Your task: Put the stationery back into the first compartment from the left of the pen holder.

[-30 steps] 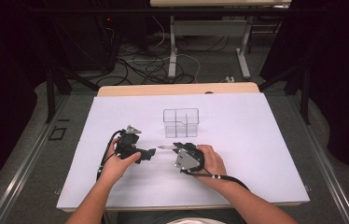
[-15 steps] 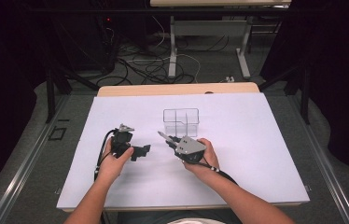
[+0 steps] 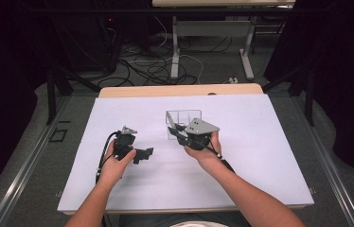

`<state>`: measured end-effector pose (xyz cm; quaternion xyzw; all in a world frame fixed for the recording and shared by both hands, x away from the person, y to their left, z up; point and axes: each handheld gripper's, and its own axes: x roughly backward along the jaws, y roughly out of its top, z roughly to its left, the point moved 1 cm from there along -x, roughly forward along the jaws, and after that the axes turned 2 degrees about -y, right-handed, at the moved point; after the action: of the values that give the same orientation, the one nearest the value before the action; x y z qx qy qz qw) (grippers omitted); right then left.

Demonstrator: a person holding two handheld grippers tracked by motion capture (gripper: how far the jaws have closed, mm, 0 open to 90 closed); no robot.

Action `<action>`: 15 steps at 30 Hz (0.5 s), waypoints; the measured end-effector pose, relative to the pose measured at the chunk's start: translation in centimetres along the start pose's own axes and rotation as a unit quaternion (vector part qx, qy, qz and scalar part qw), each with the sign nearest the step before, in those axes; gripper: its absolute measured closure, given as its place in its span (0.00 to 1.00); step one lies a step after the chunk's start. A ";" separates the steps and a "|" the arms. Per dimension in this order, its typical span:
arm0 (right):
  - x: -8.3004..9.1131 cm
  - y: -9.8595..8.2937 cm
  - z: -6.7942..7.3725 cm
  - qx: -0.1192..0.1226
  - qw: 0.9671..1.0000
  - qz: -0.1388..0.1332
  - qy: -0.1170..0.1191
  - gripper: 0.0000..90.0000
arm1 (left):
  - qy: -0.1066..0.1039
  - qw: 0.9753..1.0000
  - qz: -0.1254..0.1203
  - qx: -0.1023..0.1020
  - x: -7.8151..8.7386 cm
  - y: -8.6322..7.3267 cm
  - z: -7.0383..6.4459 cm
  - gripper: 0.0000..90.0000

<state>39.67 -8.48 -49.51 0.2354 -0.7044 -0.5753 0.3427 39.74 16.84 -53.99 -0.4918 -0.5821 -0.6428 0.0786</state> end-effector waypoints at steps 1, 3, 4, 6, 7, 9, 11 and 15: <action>-0.1 0.3 -0.1 -0.004 1.000 -0.004 -0.003 0.88 | 0.000 1.000 0.001 -0.001 0.0 0.0 0.0 0.00; -0.2 0.8 -0.5 -0.006 1.000 -0.004 -0.006 0.88 | 0.000 1.000 0.000 0.000 0.0 0.0 0.0 0.00; -0.3 1.1 -0.6 -0.009 1.000 -0.007 -0.007 0.88 | -0.001 1.000 0.000 0.001 0.0 0.0 0.0 0.00; -0.6 1.5 -0.9 -0.015 1.000 -0.009 -0.010 0.88 | -0.002 1.000 -0.001 0.001 0.0 0.0 0.0 0.00; -0.7 1.7 -1.1 -0.016 1.000 -0.011 -0.011 0.88 | -0.002 1.000 -0.001 0.001 0.0 0.0 0.0 0.00; -0.9 2.2 -1.3 -0.026 0.999 -0.013 -0.014 0.88 | -0.003 1.000 -0.001 0.000 0.0 0.0 0.0 0.00; -1.1 2.7 -1.6 -0.033 0.999 -0.019 -0.015 0.88 | -0.002 1.000 -0.001 -0.001 0.0 0.0 0.0 0.00; -1.6 3.5 -1.9 -0.047 0.998 -0.025 -0.022 0.88 | -0.003 1.000 -0.002 0.000 0.0 0.0 0.0 0.00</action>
<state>42.37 -7.81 -46.26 0.2234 -0.6777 -0.6213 0.3237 39.77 16.81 -53.97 -0.4928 -0.5828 -0.6417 0.0756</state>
